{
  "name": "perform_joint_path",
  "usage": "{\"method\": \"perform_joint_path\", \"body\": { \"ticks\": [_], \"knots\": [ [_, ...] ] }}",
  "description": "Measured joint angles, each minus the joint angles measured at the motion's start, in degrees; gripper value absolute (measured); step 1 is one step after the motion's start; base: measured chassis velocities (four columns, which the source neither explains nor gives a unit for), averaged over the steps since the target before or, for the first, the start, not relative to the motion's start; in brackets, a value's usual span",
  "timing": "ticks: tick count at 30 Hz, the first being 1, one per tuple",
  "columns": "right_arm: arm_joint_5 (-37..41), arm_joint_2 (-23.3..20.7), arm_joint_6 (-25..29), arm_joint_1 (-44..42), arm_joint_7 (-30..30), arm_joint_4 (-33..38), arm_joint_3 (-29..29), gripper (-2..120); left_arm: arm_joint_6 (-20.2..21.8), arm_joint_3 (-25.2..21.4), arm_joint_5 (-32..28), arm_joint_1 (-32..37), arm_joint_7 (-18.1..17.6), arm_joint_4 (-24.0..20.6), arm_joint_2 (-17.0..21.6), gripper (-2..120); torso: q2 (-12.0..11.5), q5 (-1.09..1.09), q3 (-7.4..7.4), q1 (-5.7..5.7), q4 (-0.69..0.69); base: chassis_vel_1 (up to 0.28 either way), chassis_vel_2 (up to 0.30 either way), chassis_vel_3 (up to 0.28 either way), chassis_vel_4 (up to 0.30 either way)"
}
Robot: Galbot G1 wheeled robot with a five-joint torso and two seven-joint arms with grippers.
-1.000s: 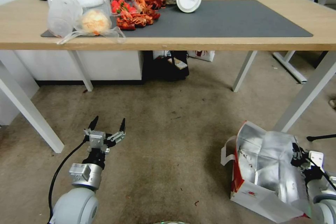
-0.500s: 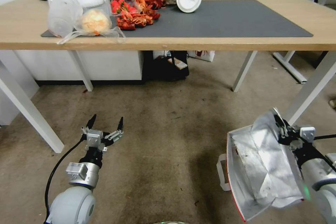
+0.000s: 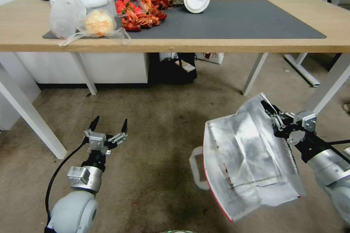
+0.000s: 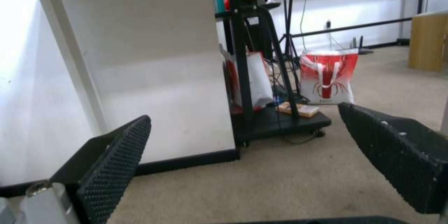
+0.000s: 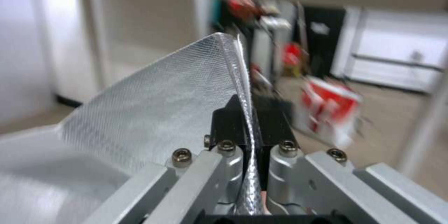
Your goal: Pick up the food delivery bag from the floor and place it on the table.
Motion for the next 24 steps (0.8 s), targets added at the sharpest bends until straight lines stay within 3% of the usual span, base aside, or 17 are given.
{"method": "perform_joint_path", "body": {
  "ticks": [15,24],
  "knots": [
    [13.2,-3.7,2.5,0.0,-14.0,3.2,2.2,0,0.1,-0.4,-0.1,0.2,-0.2,-1.0,0.1,100,0.0,0.00,0.00,0.00,0.00,0.000,0.000,0.000,0.000],
    [20.6,-5.3,1.2,0.8,-19.2,3.6,3.2,0,0.1,-0.8,-0.1,0.4,-0.2,-1.5,0.1,100,0.0,0.00,0.00,0.00,0.00,0.000,0.000,0.000,0.000]
  ]
}}
